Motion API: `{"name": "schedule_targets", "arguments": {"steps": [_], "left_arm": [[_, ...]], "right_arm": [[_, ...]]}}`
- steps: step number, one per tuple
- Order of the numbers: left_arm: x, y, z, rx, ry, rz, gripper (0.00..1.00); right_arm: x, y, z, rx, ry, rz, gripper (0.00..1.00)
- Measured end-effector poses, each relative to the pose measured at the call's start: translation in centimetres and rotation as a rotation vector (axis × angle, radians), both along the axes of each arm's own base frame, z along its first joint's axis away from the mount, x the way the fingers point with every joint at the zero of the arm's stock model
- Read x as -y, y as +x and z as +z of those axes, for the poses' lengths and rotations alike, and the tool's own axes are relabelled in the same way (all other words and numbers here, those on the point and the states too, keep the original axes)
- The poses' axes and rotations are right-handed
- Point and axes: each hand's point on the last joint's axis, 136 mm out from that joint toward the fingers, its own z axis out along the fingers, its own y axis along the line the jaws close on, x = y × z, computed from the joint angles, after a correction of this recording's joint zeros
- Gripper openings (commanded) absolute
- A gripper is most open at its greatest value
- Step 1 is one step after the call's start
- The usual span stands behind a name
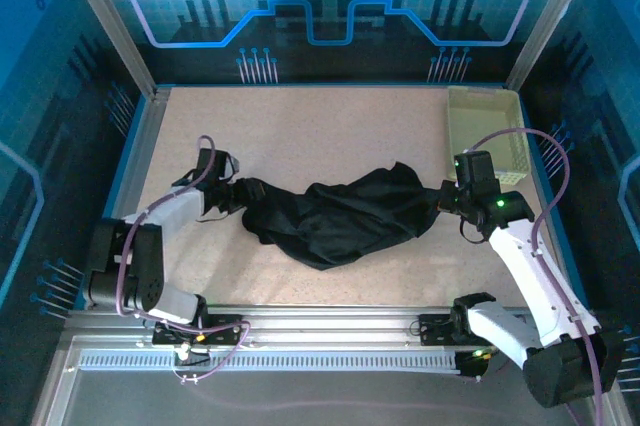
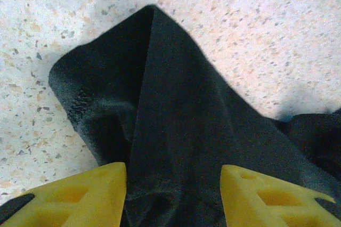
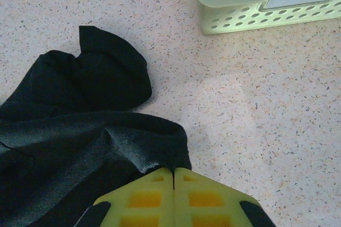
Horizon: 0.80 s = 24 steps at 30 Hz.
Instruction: Fold the inside-out t-shirt
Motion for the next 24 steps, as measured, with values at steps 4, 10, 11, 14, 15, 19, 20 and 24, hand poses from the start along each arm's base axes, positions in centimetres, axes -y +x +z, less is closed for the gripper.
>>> {"name": "schedule_targets", "arguments": {"steps": [4, 10, 11, 14, 15, 19, 20, 24], "left_arm": [[-0.1, -0.4, -1.9, -0.060, 0.004, 0.002, 0.46], [0.2, -0.3, -1.9, -0.057, -0.012, -0.005, 0.34], [0.2, -0.2, -1.9, -0.054, -0.016, -0.006, 0.32], [0.4, -0.2, -1.3, -0.028, -0.025, -0.011, 0.28], [0.4, -0.3, -0.9, -0.016, -0.026, -0.013, 0.25], [0.4, -0.1, 0.3, 0.025, -0.029, -0.014, 0.18], [0.4, -0.1, 0.5, 0.031, -0.029, -0.014, 0.16], [0.4, 0.0, 0.6, 0.035, -0.029, -0.013, 0.11]], "right_arm": [[0.0, 0.0, 0.0, 0.001, 0.000, 0.000, 0.00], [0.0, 0.0, 0.3, 0.014, 0.002, 0.000, 0.00], [0.0, -0.1, 0.3, 0.014, 0.003, 0.000, 0.00], [0.0, 0.0, 0.3, 0.015, 0.003, 0.000, 0.00], [0.0, 0.0, 0.3, 0.015, 0.003, 0.000, 0.00], [0.0, 0.0, 0.3, 0.015, 0.003, 0.000, 0.00], [0.0, 0.0, 0.3, 0.015, 0.003, 0.000, 0.00], [0.0, 0.0, 0.3, 0.015, 0.003, 0.000, 0.00]]}}
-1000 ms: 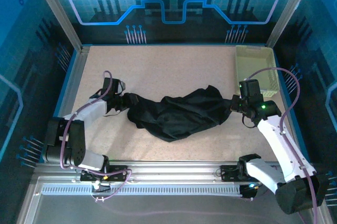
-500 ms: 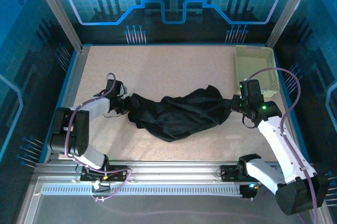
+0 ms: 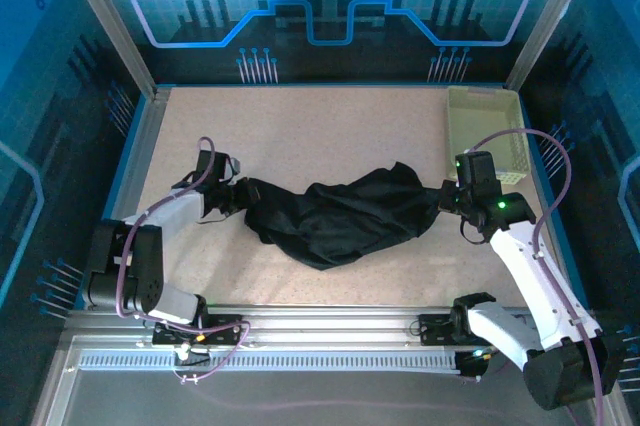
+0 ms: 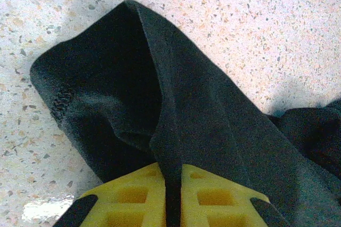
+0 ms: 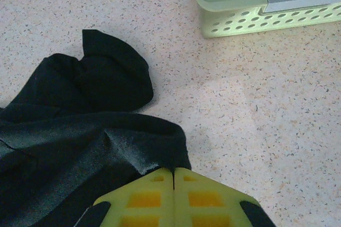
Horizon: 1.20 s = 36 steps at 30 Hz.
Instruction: Fold the inside-out t-shirt
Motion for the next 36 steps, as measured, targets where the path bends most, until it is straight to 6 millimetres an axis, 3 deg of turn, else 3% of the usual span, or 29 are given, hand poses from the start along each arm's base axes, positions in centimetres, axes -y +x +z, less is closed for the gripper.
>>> {"name": "schedule_targets", "arguments": {"steps": [4, 10, 13, 16, 19, 20, 23, 27, 29, 31, 33, 36], "left_arm": [[0.0, 0.0, 0.0, -0.002, 0.000, 0.001, 0.13], [-0.1, -0.1, 1.4, 0.039, -0.004, 0.008, 0.02], [-0.2, -0.5, 3.6, 0.093, -0.012, 0.023, 0.00], [-0.4, -0.8, 7.8, 0.207, -0.014, 0.032, 0.00], [-0.8, -0.9, 14.0, 0.358, -0.011, 0.049, 0.00], [-1.0, -0.8, 17.0, 0.428, -0.010, 0.057, 0.00], [-1.5, -1.4, 25.7, 0.632, -0.011, 0.082, 0.00], [-2.3, -4.2, 37.7, 0.924, -0.025, 0.112, 0.00], [-2.6, -6.3, 42.0, 1.051, -0.036, 0.125, 0.00], [-2.9, -7.8, 44.2, 1.128, -0.043, 0.136, 0.00], [-2.9, -8.1, 44.7, 1.149, -0.046, 0.137, 0.00], [-2.6, -5.1, 42.0, 1.057, -0.034, 0.132, 0.00]], "right_arm": [[0.0, 0.0, 0.0, 0.000, -0.001, 0.000, 0.00], [0.0, 0.0, 0.0, 0.000, -0.001, 0.000, 0.00], [0.0, -0.1, 0.2, -0.003, -0.002, 0.001, 0.00], [0.0, 0.1, 2.5, 0.029, -0.003, 0.009, 0.00], [-0.2, 1.0, 8.2, 0.151, 0.010, 0.020, 0.00], [-0.2, 1.2, 10.7, 0.205, 0.015, 0.024, 0.00], [-0.1, 0.9, 20.5, 0.426, 0.029, 0.033, 0.00], [1.1, -2.3, 34.1, 0.746, 0.043, 0.013, 0.00], [1.8, -5.3, 39.7, 0.907, 0.056, -0.002, 0.00], [2.6, -8.4, 42.9, 1.022, 0.062, -0.019, 0.00], [3.4, -10.9, 44.6, 1.098, 0.057, -0.038, 0.00], [3.7, -11.7, 45.4, 1.129, 0.045, -0.044, 0.00]]}}
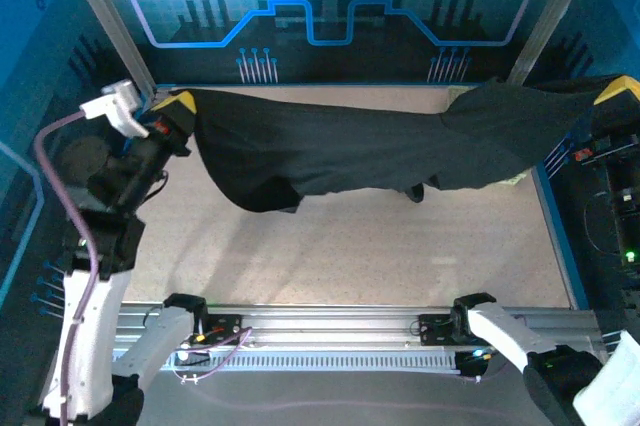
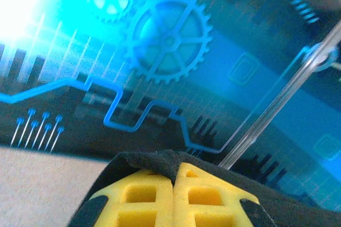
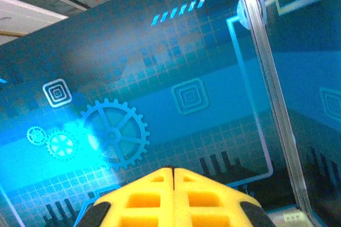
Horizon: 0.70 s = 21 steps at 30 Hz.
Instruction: Fold the inside-out t-shirt
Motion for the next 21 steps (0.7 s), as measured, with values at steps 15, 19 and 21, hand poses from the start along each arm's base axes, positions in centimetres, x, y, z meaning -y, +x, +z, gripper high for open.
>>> {"name": "schedule_targets", "arguments": {"steps": [15, 19, 21], "left_arm": [[1.0, 4.2, -6.6, -0.213, 0.000, -0.095, 0.00], [0.4, -2.2, -0.8, 0.070, 0.008, -0.064, 0.00], [0.1, -2.5, 0.2, 0.112, 0.019, -0.048, 0.00]], "right_arm": [[-3.1, 11.7, -5.2, -0.282, -0.072, 0.060, 0.00], [-1.9, 4.2, 0.5, -0.042, -0.040, 0.060, 0.00], [-1.2, 0.5, 2.6, 0.062, -0.028, 0.057, 0.00]]}}
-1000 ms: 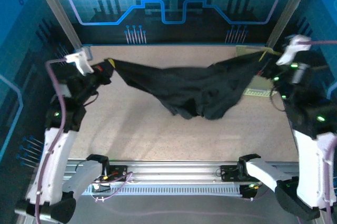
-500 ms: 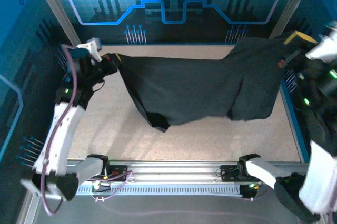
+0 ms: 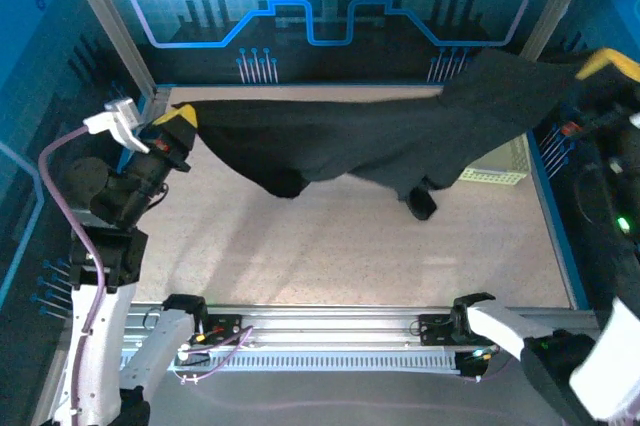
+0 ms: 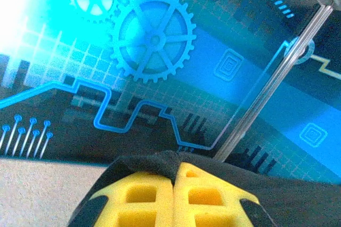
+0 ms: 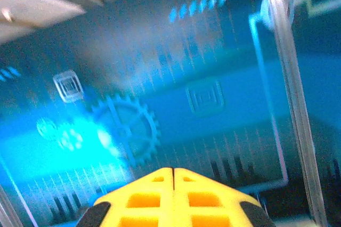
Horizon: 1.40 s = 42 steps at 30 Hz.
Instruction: Fold the inside-out t-shirt
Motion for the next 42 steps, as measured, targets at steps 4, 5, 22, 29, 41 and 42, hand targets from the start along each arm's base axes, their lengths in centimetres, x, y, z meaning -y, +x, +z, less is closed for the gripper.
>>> {"name": "schedule_targets", "arguments": {"steps": [4, 5, 22, 29, 41, 42], "left_arm": [[0.1, 6.5, -4.7, -0.220, 0.006, 0.003, 0.00], [0.2, 8.9, -7.4, -0.324, 0.005, 0.004, 0.00], [-1.0, 2.9, -5.1, -0.201, -0.069, 0.027, 0.00], [-1.9, 0.7, -3.2, -0.124, -0.050, 0.085, 0.00], [-2.2, -2.8, 2.2, 0.009, -0.027, 0.105, 0.00], [-2.2, -2.2, 2.2, -0.003, -0.026, 0.105, 0.00]], "right_arm": [[-0.1, -2.1, 1.7, 0.090, 0.007, 0.029, 0.00], [-0.5, -1.1, 1.1, 0.065, 0.003, 0.041, 0.00], [-1.9, 7.1, -6.2, -0.218, -0.062, 0.033, 0.00], [-0.9, 2.5, -2.9, -0.078, -0.058, 0.017, 0.00], [-0.6, -0.5, 0.1, 0.027, -0.055, 0.024, 0.00], [-0.6, -0.5, 0.4, 0.035, -0.057, 0.024, 0.00]]}}
